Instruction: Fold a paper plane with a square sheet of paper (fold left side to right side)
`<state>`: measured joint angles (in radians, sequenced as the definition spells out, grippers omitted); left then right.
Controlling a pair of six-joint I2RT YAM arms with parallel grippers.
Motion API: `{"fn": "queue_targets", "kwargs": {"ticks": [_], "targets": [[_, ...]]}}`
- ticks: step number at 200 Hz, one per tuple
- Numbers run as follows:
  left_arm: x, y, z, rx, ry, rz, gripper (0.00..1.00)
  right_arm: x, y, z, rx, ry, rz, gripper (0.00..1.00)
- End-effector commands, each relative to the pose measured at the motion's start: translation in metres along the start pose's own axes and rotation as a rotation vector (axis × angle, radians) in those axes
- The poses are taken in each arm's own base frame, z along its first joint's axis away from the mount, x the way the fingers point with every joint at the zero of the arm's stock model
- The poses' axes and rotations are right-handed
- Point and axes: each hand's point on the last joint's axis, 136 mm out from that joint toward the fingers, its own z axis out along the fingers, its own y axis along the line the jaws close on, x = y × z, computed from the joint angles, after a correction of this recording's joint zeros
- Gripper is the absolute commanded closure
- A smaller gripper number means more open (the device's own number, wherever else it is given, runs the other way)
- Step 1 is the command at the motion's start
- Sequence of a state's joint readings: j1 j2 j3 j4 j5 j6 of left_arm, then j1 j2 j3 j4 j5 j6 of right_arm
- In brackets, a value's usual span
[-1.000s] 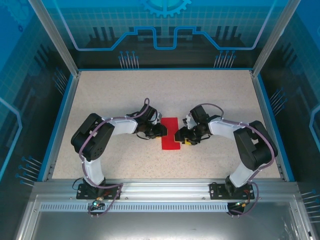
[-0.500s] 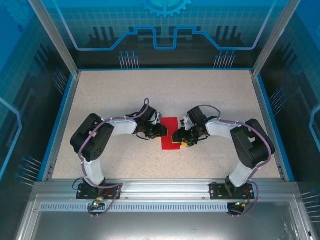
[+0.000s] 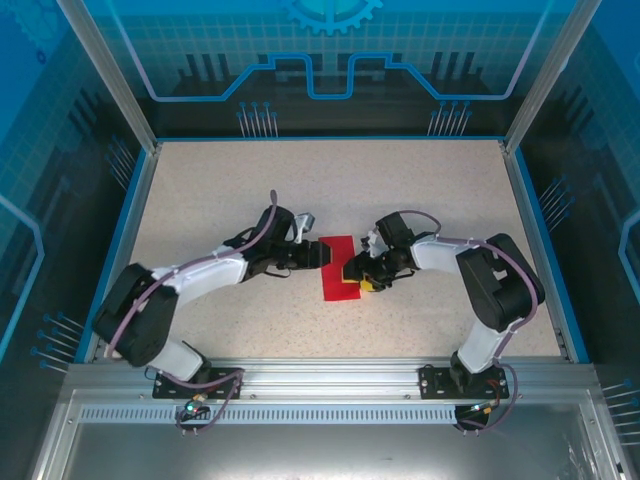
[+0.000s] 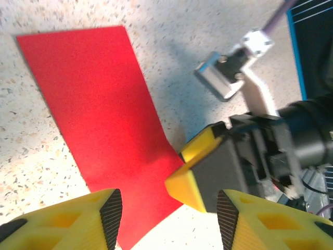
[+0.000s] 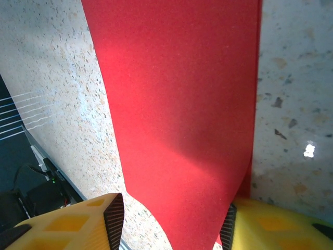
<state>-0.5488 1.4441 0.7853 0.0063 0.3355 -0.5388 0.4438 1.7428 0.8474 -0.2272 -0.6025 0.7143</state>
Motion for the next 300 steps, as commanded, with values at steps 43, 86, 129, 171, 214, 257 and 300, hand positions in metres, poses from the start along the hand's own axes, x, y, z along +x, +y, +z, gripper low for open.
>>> {"fn": "queue_targets", "kwargs": {"ticks": [43, 86, 129, 171, 214, 257, 300], "targets": [[0.029, 0.007, -0.043, -0.020, -0.089, 0.137, 0.43, -0.009, 0.003, -0.006, -0.044, -0.002, 0.038, 0.45], [0.043, 0.007, -0.059, -0.011, -0.111, 0.167, 0.43, -0.020, 0.017, -0.008, -0.066, -0.010, 0.022, 0.45], [0.058, -0.009, -0.054, 0.007, -0.081, 0.267, 0.43, -0.028, 0.027, -0.014, -0.066, -0.028, 0.002, 0.46], [0.067, -0.029, -0.038, -0.047, -0.025, 0.379, 0.39, -0.038, 0.040, -0.020, -0.075, -0.038, -0.020, 0.46], [0.077, -0.050, 0.005, -0.151, 0.059, 0.493, 0.36, -0.044, 0.047, -0.022, -0.078, -0.041, -0.025, 0.46], [0.085, -0.053, 0.042, -0.309, 0.122, 0.603, 0.34, -0.045, 0.047, -0.021, -0.083, -0.037, -0.023, 0.46], [0.086, -0.042, 0.059, -0.507, 0.148, 0.688, 0.32, -0.045, 0.045, -0.020, -0.078, -0.037, -0.019, 0.46]]}}
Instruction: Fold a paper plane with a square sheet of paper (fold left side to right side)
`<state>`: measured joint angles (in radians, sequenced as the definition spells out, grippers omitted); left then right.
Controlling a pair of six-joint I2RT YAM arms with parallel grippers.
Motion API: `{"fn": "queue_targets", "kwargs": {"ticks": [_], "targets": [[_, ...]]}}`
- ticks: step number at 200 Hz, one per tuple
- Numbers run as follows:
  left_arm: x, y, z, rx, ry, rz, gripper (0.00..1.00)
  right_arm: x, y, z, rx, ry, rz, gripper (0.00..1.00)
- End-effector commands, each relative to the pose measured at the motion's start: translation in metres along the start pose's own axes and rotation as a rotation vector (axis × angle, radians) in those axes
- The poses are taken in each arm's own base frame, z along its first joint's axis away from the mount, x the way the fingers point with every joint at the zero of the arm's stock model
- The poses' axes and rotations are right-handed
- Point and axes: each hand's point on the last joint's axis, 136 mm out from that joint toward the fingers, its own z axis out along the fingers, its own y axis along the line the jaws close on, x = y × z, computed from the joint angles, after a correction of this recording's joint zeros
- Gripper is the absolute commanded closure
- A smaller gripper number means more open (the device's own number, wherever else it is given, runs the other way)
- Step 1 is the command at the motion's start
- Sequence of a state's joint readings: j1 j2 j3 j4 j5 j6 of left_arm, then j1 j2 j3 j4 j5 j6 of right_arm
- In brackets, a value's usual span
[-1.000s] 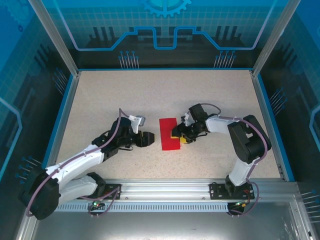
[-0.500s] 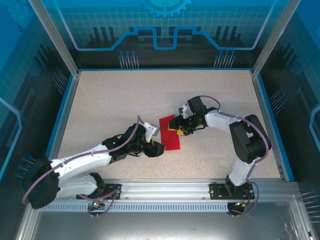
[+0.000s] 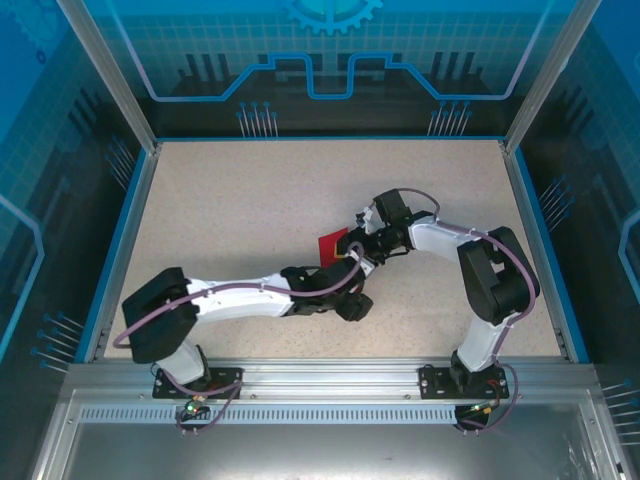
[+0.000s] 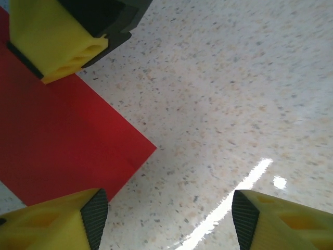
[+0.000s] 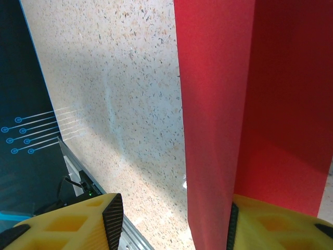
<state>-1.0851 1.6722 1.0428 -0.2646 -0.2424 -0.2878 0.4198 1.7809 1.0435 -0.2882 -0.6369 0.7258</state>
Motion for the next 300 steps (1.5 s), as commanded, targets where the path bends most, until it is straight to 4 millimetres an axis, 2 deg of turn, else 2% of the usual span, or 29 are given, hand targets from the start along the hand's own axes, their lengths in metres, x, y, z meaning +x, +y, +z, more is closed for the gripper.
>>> {"fn": "queue_targets", "kwargs": {"ticks": [1, 46, 68, 89, 110, 178, 222, 246, 257, 286, 300], "targets": [[0.004, 0.019, 0.004, -0.175, 0.045, 0.063, 0.32, -0.001, -0.001, 0.000, -0.006, 0.017, 0.018, 0.46], [0.007, 0.030, 0.018, -0.314, 0.081, 0.108, 0.34, 0.000, -0.002, 0.001, -0.005, 0.020, 0.021, 0.46], [0.006, 0.030, 0.021, -0.340, 0.078, 0.128, 0.41, 0.001, -0.003, 0.002, -0.002, 0.022, 0.023, 0.47], [0.004, 0.029, 0.023, -0.346, 0.074, 0.140, 0.52, 0.001, -0.005, 0.002, 0.001, 0.023, 0.023, 0.47], [0.003, 0.029, 0.022, -0.349, 0.070, 0.144, 0.67, 0.002, -0.005, 0.003, 0.006, 0.025, 0.020, 0.47], [0.004, 0.031, 0.011, -0.311, 0.028, 0.103, 0.98, 0.000, -0.006, -0.001, 0.037, 0.019, -0.013, 0.46], [-0.001, 0.036, 0.001, -0.205, -0.002, 0.023, 1.00, -0.014, 0.013, -0.015, -0.003, -0.032, -0.083, 0.44], [-0.005, 0.032, -0.005, -0.074, -0.024, -0.043, 1.00, -0.027, 0.030, -0.033, -0.038, -0.091, -0.130, 0.41], [-0.006, 0.033, -0.007, -0.021, -0.034, -0.080, 1.00, -0.032, 0.036, -0.044, -0.047, -0.131, -0.151, 0.35], [-0.005, 0.037, -0.009, 0.113, -0.037, -0.176, 1.00, -0.038, 0.036, -0.075, -0.036, -0.247, -0.177, 0.23], [-0.003, 0.043, -0.009, 0.153, -0.033, -0.227, 1.00, -0.034, 0.031, -0.085, -0.028, -0.278, -0.192, 0.23]]}}
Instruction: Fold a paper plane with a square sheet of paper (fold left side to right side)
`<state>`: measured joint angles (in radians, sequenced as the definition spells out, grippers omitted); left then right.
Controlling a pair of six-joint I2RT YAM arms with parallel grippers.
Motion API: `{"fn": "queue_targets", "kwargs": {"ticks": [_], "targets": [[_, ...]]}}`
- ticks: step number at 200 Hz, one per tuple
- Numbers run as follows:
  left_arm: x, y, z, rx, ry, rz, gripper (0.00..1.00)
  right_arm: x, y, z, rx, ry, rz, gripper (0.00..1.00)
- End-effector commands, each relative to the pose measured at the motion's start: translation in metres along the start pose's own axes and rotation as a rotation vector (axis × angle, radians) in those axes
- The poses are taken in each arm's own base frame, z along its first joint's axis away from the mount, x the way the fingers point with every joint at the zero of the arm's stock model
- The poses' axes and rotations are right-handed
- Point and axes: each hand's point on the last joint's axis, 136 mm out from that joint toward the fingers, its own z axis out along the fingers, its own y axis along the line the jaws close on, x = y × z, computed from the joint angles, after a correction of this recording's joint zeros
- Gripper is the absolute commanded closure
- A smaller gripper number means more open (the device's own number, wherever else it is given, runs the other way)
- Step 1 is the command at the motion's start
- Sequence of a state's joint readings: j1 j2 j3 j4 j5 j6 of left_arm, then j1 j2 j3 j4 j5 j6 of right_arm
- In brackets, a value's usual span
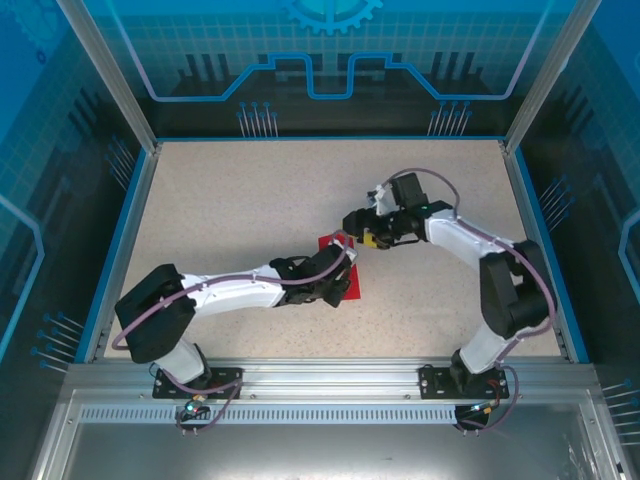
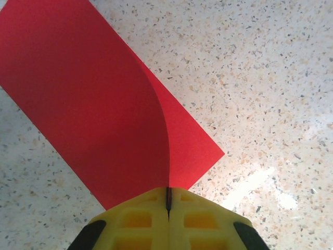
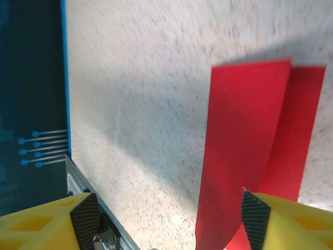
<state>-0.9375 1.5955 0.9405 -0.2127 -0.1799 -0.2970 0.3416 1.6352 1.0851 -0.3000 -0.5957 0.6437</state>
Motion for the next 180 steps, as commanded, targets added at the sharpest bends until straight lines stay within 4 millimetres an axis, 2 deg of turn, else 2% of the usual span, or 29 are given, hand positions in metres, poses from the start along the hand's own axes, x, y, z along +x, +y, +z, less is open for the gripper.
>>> {"fn": "queue_targets", "kwargs": {"ticks": [1, 14, 43, 47, 69, 89, 103, 124, 180], "targets": [[-0.003, -0.010, -0.005, 0.171, -0.001, -0.099, 1.00, -0.004, -0.001, -0.024, 0.011, -0.085, -0.047, 0.23], [-0.003, -0.005, -0.005, 0.215, 0.001, -0.144, 1.00, 0.006, -0.006, -0.029, 0.026, -0.085, -0.066, 0.24], [-0.004, 0.005, -0.006, 0.280, 0.005, -0.200, 1.00, 0.034, -0.026, -0.025, 0.061, -0.044, -0.043, 0.43], [-0.004, 0.007, -0.005, 0.281, 0.007, -0.205, 1.00, 0.044, -0.036, -0.021, 0.072, -0.024, -0.023, 0.46], [-0.002, 0.017, -0.002, 0.282, 0.017, -0.228, 1.00, 0.072, -0.048, -0.003, 0.074, 0.039, -0.002, 0.63], [-0.001, 0.027, 0.001, 0.269, 0.024, -0.248, 1.00, 0.090, -0.056, 0.011, 0.109, 0.096, -0.002, 0.81], [-0.001, 0.033, 0.003, 0.257, 0.028, -0.257, 1.00, 0.099, -0.062, 0.020, 0.147, 0.123, -0.001, 0.89], [-0.001, 0.041, 0.006, 0.232, 0.035, -0.272, 1.00, 0.106, -0.069, 0.031, 0.191, 0.149, 0.001, 0.94], [0.002, 0.051, 0.013, 0.194, 0.071, -0.264, 1.00, 0.118, -0.084, 0.046, 0.301, 0.225, -0.013, 0.95]]}}
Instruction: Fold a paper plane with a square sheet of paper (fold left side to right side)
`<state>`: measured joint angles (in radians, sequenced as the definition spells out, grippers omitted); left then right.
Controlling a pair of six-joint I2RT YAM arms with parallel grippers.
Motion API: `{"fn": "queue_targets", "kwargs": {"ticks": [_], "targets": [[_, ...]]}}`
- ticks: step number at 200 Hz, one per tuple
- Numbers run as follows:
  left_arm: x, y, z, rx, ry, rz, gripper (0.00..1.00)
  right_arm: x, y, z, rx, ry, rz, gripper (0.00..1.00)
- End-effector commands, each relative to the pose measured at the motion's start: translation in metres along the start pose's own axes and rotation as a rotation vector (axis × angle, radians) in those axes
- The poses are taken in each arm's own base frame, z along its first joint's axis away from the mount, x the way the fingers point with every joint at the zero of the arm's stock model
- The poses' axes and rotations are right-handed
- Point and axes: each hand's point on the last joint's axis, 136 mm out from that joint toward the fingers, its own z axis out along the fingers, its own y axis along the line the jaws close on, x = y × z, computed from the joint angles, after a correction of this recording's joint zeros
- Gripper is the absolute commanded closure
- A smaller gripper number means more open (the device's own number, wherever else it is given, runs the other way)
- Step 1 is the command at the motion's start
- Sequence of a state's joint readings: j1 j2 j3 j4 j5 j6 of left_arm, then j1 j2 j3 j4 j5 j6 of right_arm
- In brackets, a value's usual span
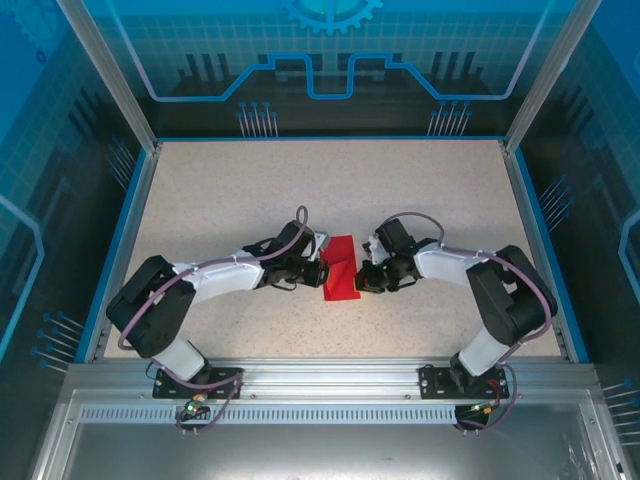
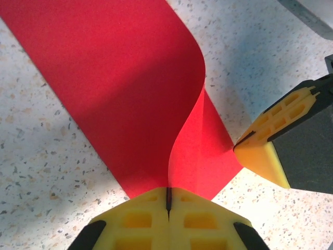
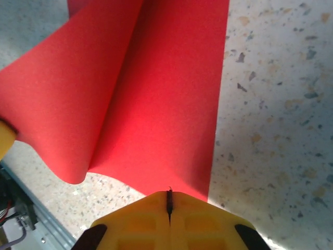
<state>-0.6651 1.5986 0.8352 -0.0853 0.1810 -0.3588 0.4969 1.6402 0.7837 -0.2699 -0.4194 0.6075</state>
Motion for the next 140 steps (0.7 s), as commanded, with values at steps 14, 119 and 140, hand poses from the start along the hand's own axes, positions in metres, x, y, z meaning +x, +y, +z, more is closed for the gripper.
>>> {"fn": "queue_targets", "kwargs": {"ticks": [14, 119, 140], "targets": [[-0.001, 0.005, 0.003, -0.013, 0.029, 0.010, 1.00, 0.003, -0.006, 0.008, 0.077, 0.032, -0.014, 0.95], [-0.006, 0.014, 0.017, -0.041, 0.059, 0.015, 1.00, 0.016, -0.019, 0.013, 0.135, 0.092, -0.002, 0.94], [-0.007, 0.017, 0.021, -0.046, 0.066, 0.011, 1.00, 0.018, -0.019, 0.013, 0.138, 0.097, -0.004, 0.94]]}}
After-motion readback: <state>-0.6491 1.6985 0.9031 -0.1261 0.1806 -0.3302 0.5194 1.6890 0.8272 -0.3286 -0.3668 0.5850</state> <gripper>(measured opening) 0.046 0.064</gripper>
